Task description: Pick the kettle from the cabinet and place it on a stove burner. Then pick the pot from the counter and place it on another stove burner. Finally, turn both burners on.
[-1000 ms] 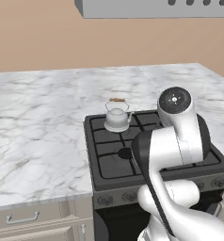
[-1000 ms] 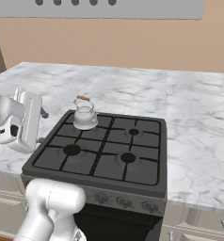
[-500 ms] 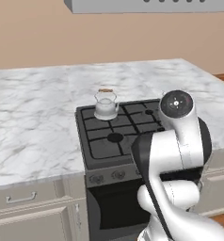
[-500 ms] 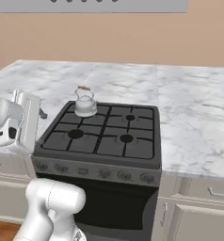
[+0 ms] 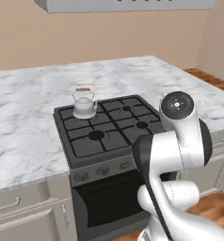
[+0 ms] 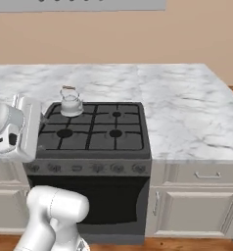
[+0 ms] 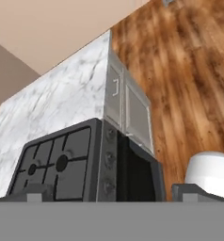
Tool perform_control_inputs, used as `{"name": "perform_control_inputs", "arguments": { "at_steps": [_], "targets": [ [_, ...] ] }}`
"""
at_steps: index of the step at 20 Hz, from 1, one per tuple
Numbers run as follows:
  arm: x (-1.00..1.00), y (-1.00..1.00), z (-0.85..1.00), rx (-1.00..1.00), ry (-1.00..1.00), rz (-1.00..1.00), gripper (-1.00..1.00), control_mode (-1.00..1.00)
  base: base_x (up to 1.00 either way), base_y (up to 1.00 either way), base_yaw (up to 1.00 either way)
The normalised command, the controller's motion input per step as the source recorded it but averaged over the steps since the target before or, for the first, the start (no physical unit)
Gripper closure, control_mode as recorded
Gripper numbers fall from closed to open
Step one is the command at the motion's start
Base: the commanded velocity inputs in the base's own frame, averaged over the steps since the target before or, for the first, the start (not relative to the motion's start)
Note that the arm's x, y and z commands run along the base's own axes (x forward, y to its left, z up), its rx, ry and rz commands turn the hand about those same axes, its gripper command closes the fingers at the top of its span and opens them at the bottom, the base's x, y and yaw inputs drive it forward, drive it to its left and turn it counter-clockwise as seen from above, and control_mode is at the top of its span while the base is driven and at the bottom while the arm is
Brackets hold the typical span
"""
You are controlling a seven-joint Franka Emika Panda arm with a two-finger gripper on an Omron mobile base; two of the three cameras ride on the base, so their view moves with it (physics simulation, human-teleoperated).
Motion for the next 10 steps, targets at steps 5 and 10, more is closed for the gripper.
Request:
{"name": "perform_control_inputs", "arguments": {
  "at_steps": [5, 10],
  "targets": [
    [0.0, 0.0, 0.0, 0.0, 0.0, 0.0, -1.0, 1.0, -0.18, 0.0, -0.43],
    [0.0, 0.0, 0.0, 0.0, 0.0, 0.0, -1.0, 1.0, -0.13, 0.0, -0.47]
  ]
}}
